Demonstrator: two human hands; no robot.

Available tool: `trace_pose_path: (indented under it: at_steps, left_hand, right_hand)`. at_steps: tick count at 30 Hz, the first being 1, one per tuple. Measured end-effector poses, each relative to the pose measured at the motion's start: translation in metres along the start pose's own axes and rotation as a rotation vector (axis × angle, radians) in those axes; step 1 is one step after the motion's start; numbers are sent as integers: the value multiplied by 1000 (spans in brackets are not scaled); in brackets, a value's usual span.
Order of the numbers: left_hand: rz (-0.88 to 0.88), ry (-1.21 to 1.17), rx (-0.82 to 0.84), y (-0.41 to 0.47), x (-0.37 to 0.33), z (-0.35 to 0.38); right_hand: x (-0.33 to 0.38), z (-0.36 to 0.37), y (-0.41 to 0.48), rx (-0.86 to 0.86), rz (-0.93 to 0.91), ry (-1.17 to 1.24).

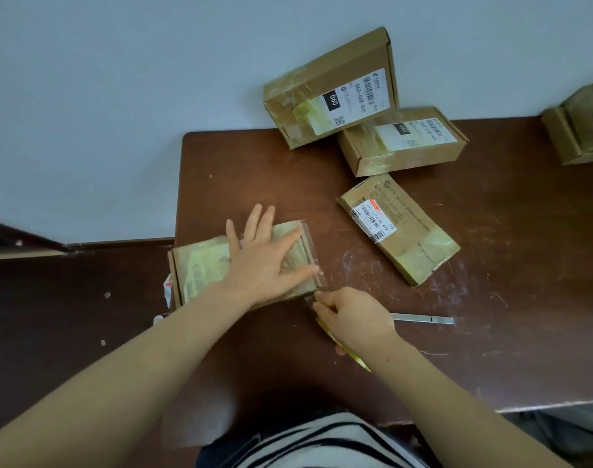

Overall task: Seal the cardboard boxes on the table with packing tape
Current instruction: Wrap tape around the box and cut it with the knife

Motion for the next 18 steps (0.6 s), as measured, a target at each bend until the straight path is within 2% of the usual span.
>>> trace_pose_path:
  at_steps: [2, 3, 4, 8, 10, 16, 18]
  left_hand:
    - [236, 146, -424, -5, -27, -26]
    - [344, 188, -541, -7, -36, -28]
    - [426, 194, -563, -4, -41, -27]
    - [692, 128, -467, 12, -49, -11]
    - [744, 104, -460, 17, -51, -6]
    - [591, -24, -419, 32, -52, -9]
    - [484, -58, -375, 40, -47, -6]
  right_hand:
    - [0, 0, 1, 6, -3, 4]
    - [1, 0, 2, 9, -6, -4]
    - [2, 1, 3, 11, -10, -14]
    - [1, 1, 3, 12, -2, 6]
    - [0, -1, 4, 16, -11, 9]
    - [7, -1, -1, -30, -38, -7]
    - [10, 0, -3, -45, -52, -20]
Point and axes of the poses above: each hand's wrist, its own y-axis towards the middle knuckle, its own z-axis out of the palm, x = y × z, the point moved 7 cm from there along y, towards the middle knuckle, and after that the axes turned 14 degrees about y, right-handed, at the moved point
